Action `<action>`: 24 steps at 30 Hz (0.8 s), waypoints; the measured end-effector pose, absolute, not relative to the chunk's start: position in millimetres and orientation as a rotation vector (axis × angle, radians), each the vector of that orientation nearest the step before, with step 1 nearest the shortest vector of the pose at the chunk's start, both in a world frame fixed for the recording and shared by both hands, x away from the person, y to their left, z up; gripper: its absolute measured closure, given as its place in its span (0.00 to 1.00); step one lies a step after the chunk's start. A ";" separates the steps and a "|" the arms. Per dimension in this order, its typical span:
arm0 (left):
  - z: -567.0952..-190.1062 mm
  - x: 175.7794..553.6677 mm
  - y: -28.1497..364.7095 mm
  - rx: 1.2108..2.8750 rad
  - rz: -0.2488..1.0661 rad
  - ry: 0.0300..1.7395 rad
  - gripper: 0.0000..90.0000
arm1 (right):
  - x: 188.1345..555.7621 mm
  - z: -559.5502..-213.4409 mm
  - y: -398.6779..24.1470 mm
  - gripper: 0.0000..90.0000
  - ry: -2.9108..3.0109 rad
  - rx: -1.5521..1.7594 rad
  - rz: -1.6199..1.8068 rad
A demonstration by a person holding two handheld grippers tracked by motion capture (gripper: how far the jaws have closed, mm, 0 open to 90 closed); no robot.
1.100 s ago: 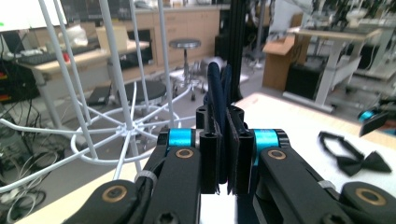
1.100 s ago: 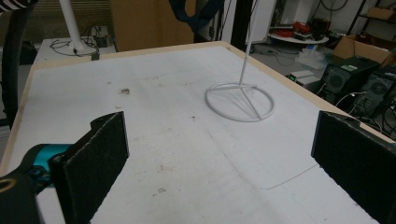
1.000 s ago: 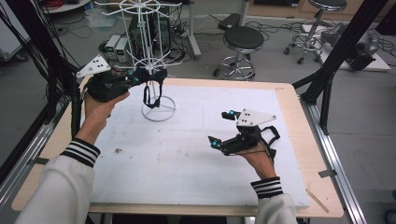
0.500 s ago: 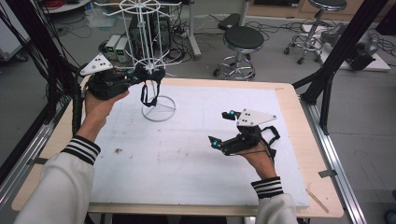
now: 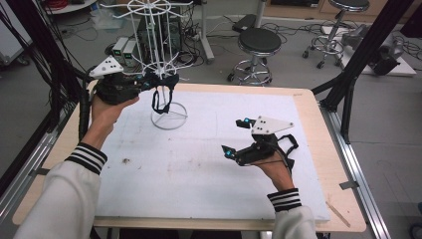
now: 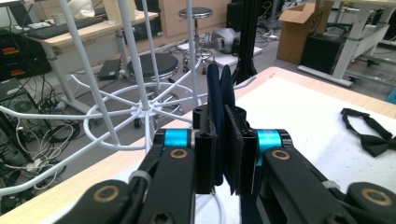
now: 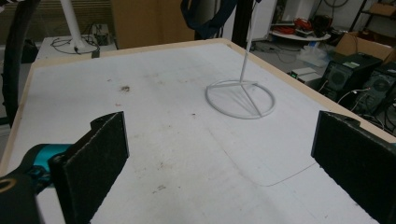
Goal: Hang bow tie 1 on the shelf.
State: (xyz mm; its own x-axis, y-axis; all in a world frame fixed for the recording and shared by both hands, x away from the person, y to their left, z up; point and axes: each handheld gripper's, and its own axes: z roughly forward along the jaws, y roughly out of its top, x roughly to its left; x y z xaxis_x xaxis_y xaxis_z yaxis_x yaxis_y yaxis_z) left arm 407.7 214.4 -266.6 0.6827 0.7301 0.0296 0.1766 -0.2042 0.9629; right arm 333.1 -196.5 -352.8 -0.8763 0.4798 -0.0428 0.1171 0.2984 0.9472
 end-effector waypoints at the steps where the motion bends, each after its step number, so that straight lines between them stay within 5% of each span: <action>1: -266.5 408.2 214.2 1.734 0.594 0.739 0.89 | 333.1 -352.8 -196.5 0.04 2.254 0.541 1.602; 8: -265.7 408.7 211.2 1.730 0.629 0.771 0.73 | 332.9 -352.7 -196.5 0.04 2.258 0.538 1.599; 15: -264.5 409.1 213.6 1.687 0.662 0.813 0.28 | 332.2 -352.6 -195.8 0.04 2.256 0.533 1.599; 24: -260.9 400.4 221.4 1.621 0.697 0.738 0.15 | 331.4 -352.5 -194.9 0.04 2.262 0.535 1.599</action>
